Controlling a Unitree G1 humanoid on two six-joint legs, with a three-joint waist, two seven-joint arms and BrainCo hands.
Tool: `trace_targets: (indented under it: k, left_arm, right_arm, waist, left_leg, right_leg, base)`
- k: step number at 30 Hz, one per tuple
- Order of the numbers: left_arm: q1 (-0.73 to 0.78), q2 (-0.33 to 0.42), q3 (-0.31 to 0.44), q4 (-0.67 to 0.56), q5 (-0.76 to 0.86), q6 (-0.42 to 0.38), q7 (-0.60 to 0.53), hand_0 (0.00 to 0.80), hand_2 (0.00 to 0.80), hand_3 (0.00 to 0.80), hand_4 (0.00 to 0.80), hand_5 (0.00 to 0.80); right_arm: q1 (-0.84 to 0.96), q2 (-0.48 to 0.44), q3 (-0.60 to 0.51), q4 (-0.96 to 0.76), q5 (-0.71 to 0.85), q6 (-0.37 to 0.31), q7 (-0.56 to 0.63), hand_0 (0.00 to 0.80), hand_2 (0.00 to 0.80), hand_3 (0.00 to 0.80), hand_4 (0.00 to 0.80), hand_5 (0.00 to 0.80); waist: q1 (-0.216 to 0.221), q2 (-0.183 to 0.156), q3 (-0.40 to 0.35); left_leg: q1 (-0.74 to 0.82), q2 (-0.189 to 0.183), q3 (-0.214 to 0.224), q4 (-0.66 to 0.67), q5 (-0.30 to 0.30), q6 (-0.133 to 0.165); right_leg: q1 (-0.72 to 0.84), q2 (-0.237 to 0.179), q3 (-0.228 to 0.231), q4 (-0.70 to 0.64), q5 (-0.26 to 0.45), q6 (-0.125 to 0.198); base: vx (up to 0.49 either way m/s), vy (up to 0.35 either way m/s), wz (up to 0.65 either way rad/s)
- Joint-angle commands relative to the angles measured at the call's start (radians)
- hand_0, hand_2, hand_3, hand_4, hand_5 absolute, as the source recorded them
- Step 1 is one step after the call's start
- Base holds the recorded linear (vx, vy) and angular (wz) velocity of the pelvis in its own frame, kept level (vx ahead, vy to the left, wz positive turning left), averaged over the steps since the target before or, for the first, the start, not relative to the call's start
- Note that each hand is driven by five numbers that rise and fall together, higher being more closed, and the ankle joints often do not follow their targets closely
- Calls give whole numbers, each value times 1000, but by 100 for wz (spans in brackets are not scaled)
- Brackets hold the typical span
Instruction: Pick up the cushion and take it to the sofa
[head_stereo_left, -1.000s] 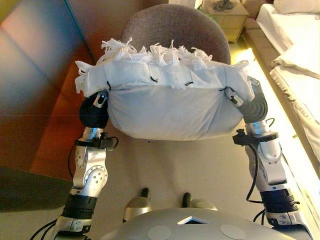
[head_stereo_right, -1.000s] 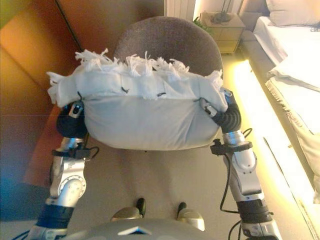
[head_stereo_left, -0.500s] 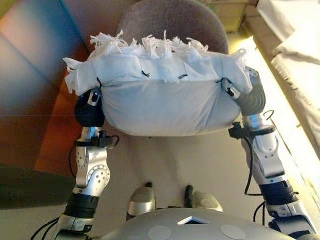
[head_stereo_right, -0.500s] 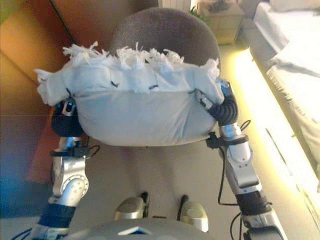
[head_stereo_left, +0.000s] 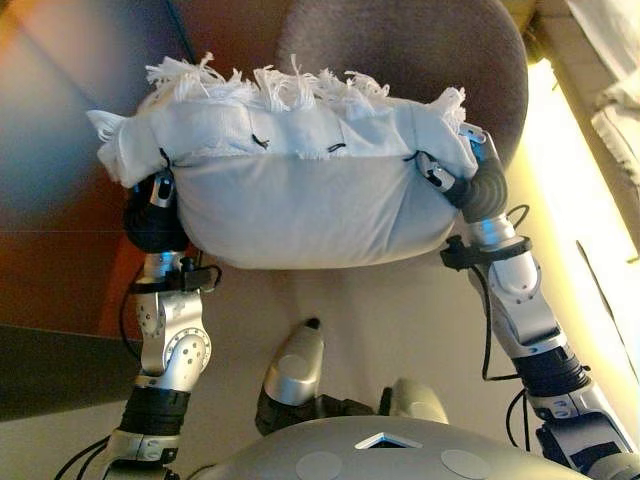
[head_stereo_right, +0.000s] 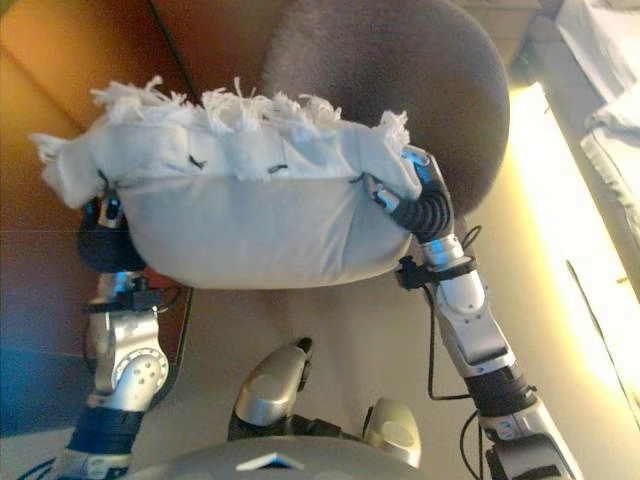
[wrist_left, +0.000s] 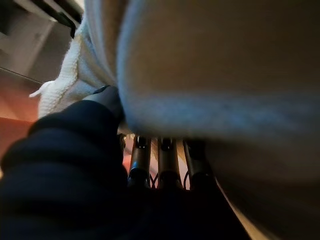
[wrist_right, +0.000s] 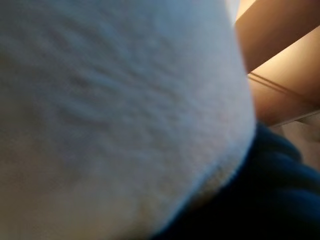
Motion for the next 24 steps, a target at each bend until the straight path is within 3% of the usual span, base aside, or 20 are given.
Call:
trace_targets:
  k: [1, 2, 4, 5, 6, 7, 11, 12, 14, 17, 21, 23, 24]
  left_arm:
    - [-42, 28, -26, -119, 111, -1, -26, 800, 800, 800, 800, 800]
    - [-41, 32, -27, -129, 134, 11, -31, 800, 800, 800, 800, 800]
    - [-50, 43, -35, -130, 138, 15, -20, 800, 800, 800, 800, 800]
    - [-62, 58, -40, -118, 130, 6, -23, 800, 800, 800, 800, 800]
    - [-68, 63, -38, -113, 131, 4, -28, 800, 800, 800, 800, 800]
    - [-72, 66, -34, -113, 130, 4, -35, 800, 800, 800, 800, 800]
    - [-71, 56, -25, -117, 138, 20, -47, 800, 800, 800, 800, 800]
    - [-70, 44, -20, -116, 141, 34, -54, 800, 800, 800, 800, 800]
    - [-68, 38, -14, -117, 141, 38, -68, 800, 800, 800, 800, 800]
    - [-71, 36, -21, -105, 122, 28, -90, 800, 800, 800, 800, 800]
    - [-81, 49, -46, -84, 103, 3, -92, 800, 800, 800, 800, 800]
    - [-80, 55, -46, -82, 94, -1, -95, 800, 800, 800, 800, 800]
    - [-77, 57, -45, -81, 91, -6, -93, 800, 800, 800, 800, 800]
  right_arm:
    - [-7, 0, 11, -170, 65, -81, 18, 800, 800, 800, 800, 800]
    - [7, 16, 20, -180, 35, -87, 7, 800, 800, 800, 800, 800]
    - [13, 20, 26, -179, 27, -100, -5, 800, 800, 800, 800, 800]
    - [18, 28, 26, -185, 21, -99, -10, 800, 800, 800, 800, 800]
    - [10, 38, 29, -183, 10, -94, -14, 800, 800, 800, 800, 800]
    - [-1, 48, 32, -178, -3, -90, -21, 800, 800, 800, 800, 800]
    - [-50, 74, 40, -134, -12, -88, -35, 800, 800, 800, 800, 800]
    - [-59, 81, 41, -121, -16, -93, -37, 800, 800, 800, 800, 800]
    - [-60, 79, 39, -111, -19, -106, -36, 800, 800, 800, 800, 800]
    - [-57, 62, 27, -106, -10, -121, -42, 800, 800, 800, 800, 800]
    - [-43, 45, 10, -134, -1, -113, -37, 800, 800, 800, 800, 800]
    - [-40, 27, 0, -145, 22, -105, -27, 800, 800, 800, 800, 800]
    - [-44, 9, -5, -152, 42, -89, -22, 800, 800, 800, 800, 800]
  waist:
    - [-50, -29, -203]
    - [-45, -26, -227]
    - [-55, -34, -233]
    - [-58, -46, -230]
    - [-59, -57, -225]
    - [-59, -60, -222]
    - [-102, -38, -190]
    - [-132, -36, -183]
    - [-177, -43, -167]
    - [-234, -56, -151]
    - [-268, -57, -140]
    - [-271, -66, -139]
    - [-269, -74, -149]
  left_leg:
    - [-50, 80, -138, -445, 348, -41]
    - [-53, 60, -137, -423, 325, -14]
    - [-42, 34, -143, -416, 301, 7]
    - [-38, 7, -146, -414, 297, 14]
    - [-29, -14, -140, -414, 286, 15]
    - [-20, -24, -134, -418, 281, 16]
    - [88, -42, -136, -450, 253, 24]
    - [145, -49, -133, -452, 226, 24]
    - [213, -53, -133, -455, 173, 20]
    - [288, -53, -171, -436, 59, 26]
    - [333, -36, -224, -392, -26, 38]
    - [341, -24, -219, -377, -49, 34]
    - [345, -1, -207, -355, -48, 21]
  right_leg:
    - [262, -59, -65, -69, 276, 60]
    - [236, -31, -39, -60, 370, 52]
    - [192, 12, -29, -59, 354, 44]
    - [171, 38, -45, -111, 355, 41]
    - [154, 26, -74, -139, 352, 37]
    - [137, 20, -91, -158, 353, 35]
    - [-24, 83, -151, -283, 281, -9]
    - [-105, 80, -161, -367, 330, -19]
    - [-169, 57, -144, -459, 410, -5]
    - [-252, -5, -63, -585, 560, 32]
    - [-293, -33, 20, -587, 586, 49]
    - [-288, -36, 16, -565, 578, 55]
    - [-272, -36, -8, -563, 558, 61]
  base:
    - [537, 245, -50]
    - [521, 200, -30]
    - [469, 156, -21]
    - [380, 69, -30]
    - [355, 13, -41]
    - [337, -24, -51]
    - [377, -15, -62]
    - [407, -76, -56]
    - [433, -150, -20]
    - [470, -247, 47]
    - [459, -307, 19]
    - [373, -318, 34]
    - [370, -326, 18]
